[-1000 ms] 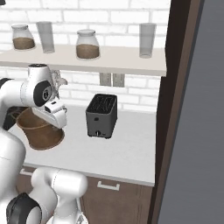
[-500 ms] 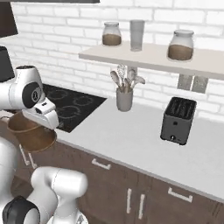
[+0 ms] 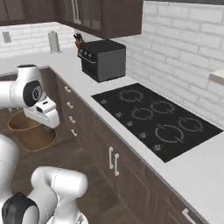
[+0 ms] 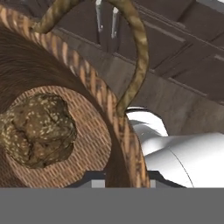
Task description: Open the cabinet, pick up the bread from the cabinet and place it in the basket. Then move the basket to the dining counter.
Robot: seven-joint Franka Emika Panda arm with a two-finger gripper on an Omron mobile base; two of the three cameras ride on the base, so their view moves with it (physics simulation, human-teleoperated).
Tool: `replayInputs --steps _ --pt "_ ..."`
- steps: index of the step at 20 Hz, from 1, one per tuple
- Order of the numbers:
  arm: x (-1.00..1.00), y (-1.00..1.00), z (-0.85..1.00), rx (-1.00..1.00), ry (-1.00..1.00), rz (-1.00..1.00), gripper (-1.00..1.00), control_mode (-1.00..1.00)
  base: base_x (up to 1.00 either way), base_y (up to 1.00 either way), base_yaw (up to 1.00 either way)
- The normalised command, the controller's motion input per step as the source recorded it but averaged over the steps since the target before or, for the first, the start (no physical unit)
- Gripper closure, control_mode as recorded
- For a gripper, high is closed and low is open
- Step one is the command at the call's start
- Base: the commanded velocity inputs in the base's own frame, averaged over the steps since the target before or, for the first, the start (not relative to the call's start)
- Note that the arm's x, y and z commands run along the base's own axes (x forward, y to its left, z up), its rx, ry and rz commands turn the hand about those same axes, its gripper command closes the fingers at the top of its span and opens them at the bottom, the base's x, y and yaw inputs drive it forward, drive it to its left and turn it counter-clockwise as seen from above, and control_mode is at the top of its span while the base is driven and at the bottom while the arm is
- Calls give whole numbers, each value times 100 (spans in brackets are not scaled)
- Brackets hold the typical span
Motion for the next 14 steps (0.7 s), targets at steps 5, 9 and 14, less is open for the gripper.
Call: replayInputs --steps 5,9,14 --pt "0 0 0 0 0 0 100 100 0 59 80" --pt "0 0 0 0 0 0 100 100 0 83 86" --pt "0 0 0 0 0 0 100 100 0 98 74"
